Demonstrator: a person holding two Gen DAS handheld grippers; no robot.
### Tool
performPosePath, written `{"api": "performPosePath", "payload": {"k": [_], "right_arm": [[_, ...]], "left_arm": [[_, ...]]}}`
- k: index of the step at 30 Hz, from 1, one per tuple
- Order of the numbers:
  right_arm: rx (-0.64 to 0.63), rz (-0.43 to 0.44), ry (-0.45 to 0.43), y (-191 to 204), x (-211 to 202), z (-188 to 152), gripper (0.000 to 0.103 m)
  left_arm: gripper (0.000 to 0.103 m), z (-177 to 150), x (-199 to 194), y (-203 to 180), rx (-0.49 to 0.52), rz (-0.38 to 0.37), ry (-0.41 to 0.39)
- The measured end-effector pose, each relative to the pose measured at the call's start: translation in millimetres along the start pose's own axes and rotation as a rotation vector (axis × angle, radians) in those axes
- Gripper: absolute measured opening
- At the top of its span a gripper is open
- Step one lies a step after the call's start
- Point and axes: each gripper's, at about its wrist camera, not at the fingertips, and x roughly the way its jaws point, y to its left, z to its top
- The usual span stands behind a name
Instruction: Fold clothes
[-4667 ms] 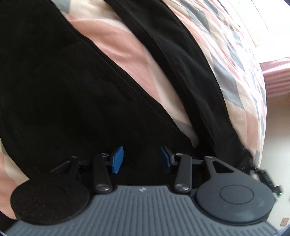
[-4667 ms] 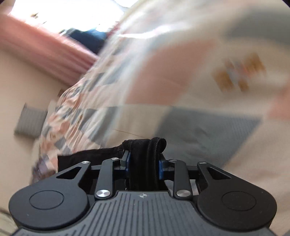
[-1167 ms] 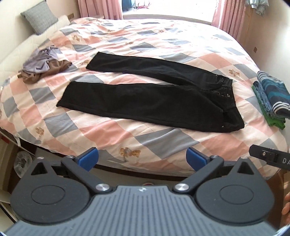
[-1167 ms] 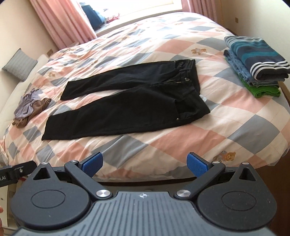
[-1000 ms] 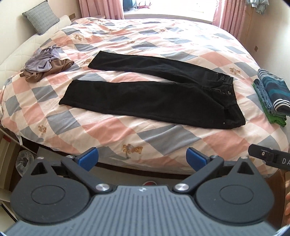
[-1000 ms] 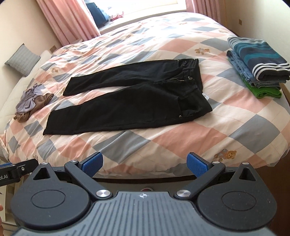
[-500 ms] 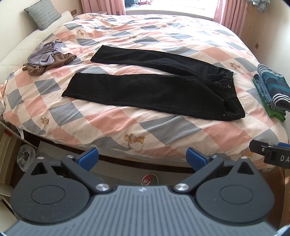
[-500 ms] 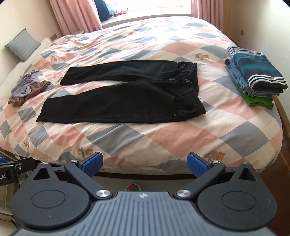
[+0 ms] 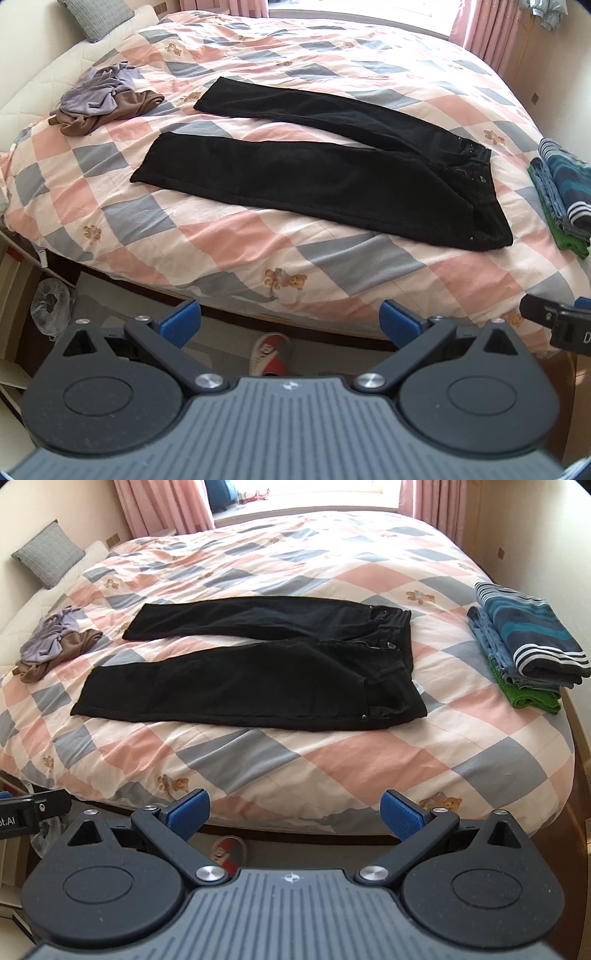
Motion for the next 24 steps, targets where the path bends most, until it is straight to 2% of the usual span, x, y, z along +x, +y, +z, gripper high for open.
{"api": "performPosePath", "payload": {"k": [5, 10, 19, 24], "right_arm": [[0.021, -0.030, -0.008, 12.5, 16.7, 24.2, 0.101], [0.055, -0.050, -0.011, 37.9, 43.0, 57.9, 0.101], [0.154, -0.082, 0.023, 107.7, 95.5, 110.7, 0.101], [0.206, -0.107, 0.045, 140.1, 115.6, 127.6, 0.101]], "left_arm": [[0.102, 30.4, 22.9, 10.1, 0.014, -0.018, -0.003], [0.102, 77.4, 47.7, 31.8, 0.061, -0.040, -0.013], [0.102, 170.3, 92.2, 100.6, 0.154, -0.043, -0.007], [0.102, 208.0, 117.3, 134.9, 0.196, -0.065, 0.009]]}}
